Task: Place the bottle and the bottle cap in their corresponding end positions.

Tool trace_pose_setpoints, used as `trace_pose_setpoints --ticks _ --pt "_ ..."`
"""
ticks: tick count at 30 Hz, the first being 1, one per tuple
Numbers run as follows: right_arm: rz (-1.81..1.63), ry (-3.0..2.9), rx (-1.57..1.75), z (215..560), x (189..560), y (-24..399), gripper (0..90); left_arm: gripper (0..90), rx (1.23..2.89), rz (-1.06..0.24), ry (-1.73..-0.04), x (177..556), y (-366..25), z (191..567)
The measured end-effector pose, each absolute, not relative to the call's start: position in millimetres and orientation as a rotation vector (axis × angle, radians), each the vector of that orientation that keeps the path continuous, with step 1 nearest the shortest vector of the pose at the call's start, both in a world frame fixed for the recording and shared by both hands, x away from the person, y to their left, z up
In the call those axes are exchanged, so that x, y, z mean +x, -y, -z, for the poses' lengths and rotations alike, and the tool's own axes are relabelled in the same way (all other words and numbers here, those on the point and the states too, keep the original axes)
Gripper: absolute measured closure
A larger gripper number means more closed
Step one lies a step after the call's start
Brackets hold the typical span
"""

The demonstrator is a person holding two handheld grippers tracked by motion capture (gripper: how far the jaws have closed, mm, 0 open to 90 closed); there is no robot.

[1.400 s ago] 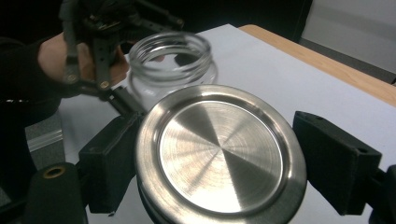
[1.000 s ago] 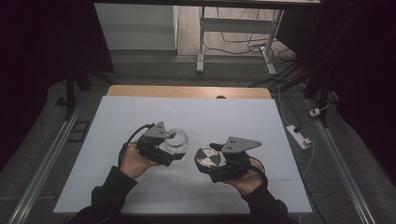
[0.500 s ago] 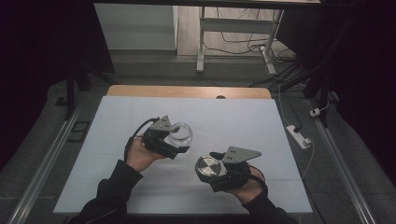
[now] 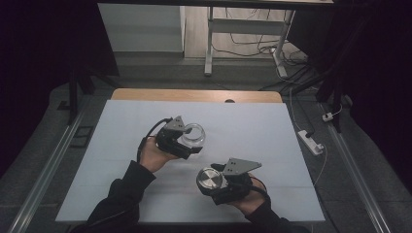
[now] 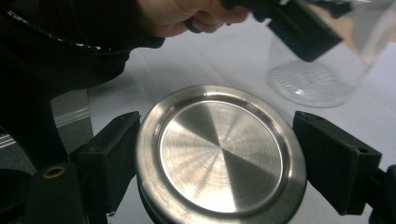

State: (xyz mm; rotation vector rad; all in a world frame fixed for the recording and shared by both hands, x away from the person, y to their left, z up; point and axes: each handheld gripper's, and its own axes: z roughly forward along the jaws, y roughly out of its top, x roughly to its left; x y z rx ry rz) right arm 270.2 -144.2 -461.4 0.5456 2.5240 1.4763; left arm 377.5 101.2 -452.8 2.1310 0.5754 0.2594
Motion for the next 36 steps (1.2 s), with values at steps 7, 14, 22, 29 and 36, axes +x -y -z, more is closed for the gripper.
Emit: trace_pose_setpoints --ticks 7,14,22,29,36 --pt "-1.477 -2.536 0.545 474.2 272.6 133.3 18.0 15.5 2.129 -0.256 -0.596 388.4 -98.4 463.0" --pt "-1.458 -2.555 0.531 486.7 276.6 120.9 18.0 15.5 2.128 -0.267 -0.608 394.2 -94.9 472.0" --pt "-1.441 -2.579 0.530 502.0 280.6 108.6 18.0 15.5 2.122 -0.283 -0.629 401.3 -91.7 480.9" --pt "-1.409 -2.601 0.532 515.6 284.2 104.8 18.0 15.5 2.130 -0.291 -0.653 409.1 -88.3 492.0" --pt "-1.357 -2.626 0.542 528.6 287.3 103.0 18.0 15.5 2.129 -0.300 -0.683 417.9 -88.5 501.4"
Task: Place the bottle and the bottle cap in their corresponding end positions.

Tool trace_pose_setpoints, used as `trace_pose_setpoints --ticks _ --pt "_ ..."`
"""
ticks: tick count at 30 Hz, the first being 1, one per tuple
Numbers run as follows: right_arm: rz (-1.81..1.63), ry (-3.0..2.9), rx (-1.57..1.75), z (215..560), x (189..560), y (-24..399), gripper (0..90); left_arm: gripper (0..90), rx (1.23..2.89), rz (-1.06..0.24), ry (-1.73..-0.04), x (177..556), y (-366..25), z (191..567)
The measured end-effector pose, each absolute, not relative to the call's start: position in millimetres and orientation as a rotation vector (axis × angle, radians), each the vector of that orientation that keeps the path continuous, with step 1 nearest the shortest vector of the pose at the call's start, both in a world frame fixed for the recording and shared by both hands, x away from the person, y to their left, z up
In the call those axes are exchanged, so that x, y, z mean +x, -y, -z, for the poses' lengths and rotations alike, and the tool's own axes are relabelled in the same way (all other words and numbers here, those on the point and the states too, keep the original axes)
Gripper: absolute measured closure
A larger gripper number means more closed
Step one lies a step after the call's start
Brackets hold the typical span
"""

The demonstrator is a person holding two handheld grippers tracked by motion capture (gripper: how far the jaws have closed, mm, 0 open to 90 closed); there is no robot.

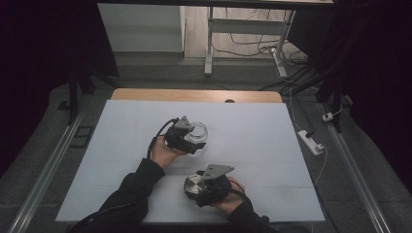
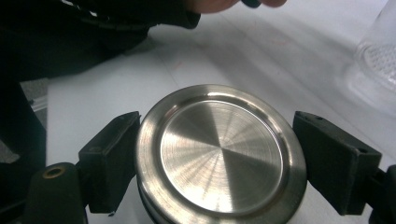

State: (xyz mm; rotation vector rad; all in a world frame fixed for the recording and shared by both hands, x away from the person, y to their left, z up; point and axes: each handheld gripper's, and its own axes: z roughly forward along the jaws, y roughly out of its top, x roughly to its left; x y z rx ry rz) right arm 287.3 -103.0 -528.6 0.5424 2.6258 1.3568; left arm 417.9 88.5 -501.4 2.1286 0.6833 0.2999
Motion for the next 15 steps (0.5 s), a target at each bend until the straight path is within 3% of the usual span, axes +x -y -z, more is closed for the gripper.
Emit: trace_pose_setpoints --ticks 15 --pt "-1.280 -2.657 0.582 538.2 293.2 102.6 17.8 15.4 2.137 -0.314 -0.699 423.7 -84.9 514.5"
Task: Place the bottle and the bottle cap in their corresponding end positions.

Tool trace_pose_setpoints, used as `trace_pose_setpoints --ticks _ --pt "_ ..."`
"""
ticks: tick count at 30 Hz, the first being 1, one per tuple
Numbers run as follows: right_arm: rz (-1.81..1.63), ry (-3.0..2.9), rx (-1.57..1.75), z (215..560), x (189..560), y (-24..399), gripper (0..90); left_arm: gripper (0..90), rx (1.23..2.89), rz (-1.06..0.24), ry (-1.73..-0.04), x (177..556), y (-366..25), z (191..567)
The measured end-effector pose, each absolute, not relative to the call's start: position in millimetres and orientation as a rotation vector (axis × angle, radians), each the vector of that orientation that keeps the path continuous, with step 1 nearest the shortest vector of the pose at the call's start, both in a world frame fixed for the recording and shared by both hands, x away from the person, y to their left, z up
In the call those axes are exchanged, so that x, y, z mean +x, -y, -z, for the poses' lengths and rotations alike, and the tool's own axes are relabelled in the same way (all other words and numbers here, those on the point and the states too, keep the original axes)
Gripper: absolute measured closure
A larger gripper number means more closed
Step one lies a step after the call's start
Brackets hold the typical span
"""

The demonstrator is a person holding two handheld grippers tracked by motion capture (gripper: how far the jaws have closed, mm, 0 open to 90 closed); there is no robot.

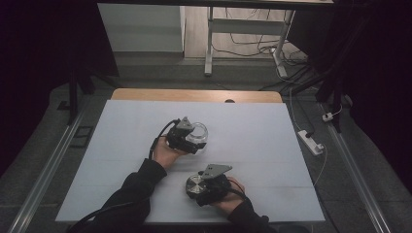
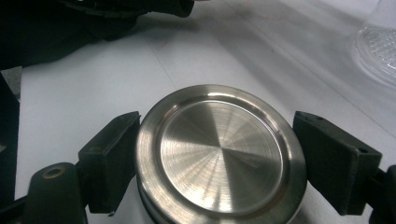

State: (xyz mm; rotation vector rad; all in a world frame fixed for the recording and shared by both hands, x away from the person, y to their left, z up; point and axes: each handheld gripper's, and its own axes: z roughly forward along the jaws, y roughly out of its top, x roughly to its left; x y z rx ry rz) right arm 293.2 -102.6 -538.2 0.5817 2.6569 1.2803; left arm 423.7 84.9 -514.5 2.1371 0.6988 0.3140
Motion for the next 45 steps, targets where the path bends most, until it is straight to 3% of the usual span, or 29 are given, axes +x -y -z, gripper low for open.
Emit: trace_pose_setpoints --ticks 18,27,45 --pt "-1.169 -2.700 0.575 540.3 291.8 100.4 15.9 14.6 2.141 -0.282 -0.705 424.6 -88.8 514.8" --pt "-1.235 -2.686 0.594 534.1 290.4 100.7 9.2 5.0 2.099 -0.216 -0.732 424.5 -104.6 505.7" --pt "-1.307 -2.679 0.648 525.3 290.7 108.4 6.5 2.4 2.065 -0.143 -0.741 407.9 -116.1 496.6"
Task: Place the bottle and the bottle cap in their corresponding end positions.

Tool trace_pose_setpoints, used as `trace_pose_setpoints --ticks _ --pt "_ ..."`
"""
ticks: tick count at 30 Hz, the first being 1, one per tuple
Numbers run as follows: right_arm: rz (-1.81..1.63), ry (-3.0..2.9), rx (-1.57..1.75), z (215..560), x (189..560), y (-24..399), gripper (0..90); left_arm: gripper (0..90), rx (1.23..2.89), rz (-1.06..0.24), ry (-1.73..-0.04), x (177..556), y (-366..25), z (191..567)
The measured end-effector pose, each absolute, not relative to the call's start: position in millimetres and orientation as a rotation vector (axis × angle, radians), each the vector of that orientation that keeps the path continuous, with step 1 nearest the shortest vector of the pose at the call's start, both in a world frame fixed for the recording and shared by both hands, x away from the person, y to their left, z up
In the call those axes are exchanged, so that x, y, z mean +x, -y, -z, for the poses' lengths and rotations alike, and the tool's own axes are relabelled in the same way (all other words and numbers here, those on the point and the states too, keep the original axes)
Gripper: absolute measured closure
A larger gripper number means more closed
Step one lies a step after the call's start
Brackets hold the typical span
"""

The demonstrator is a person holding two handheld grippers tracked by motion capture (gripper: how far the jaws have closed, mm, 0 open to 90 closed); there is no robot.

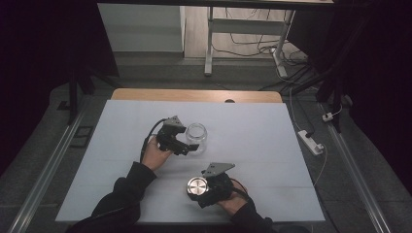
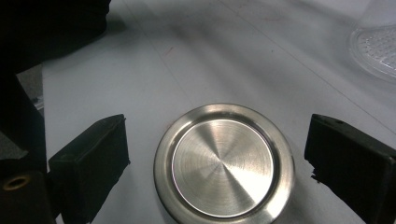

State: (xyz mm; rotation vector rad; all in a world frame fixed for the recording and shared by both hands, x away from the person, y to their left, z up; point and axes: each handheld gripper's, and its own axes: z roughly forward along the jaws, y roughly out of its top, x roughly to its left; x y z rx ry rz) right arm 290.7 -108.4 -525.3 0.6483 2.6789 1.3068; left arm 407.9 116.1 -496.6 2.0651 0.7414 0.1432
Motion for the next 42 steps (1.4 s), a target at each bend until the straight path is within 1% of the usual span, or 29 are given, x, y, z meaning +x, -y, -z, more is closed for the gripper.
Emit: trace_pose_setpoints --ticks 19,24,42 --pt "-1.390 -2.608 0.717 509.5 295.3 124.7 1.1 0.0 2.026 -0.097 -0.707 377.6 -136.6 485.1" --pt "-1.384 -2.583 0.718 505.5 296.3 131.2 0.1 0.0 2.029 -0.108 -0.681 366.2 -137.5 481.1" --pt "-1.375 -2.564 0.713 500.4 294.3 144.5 0.0 0.0 1.992 -0.030 -0.655 334.1 -142.8 481.5"
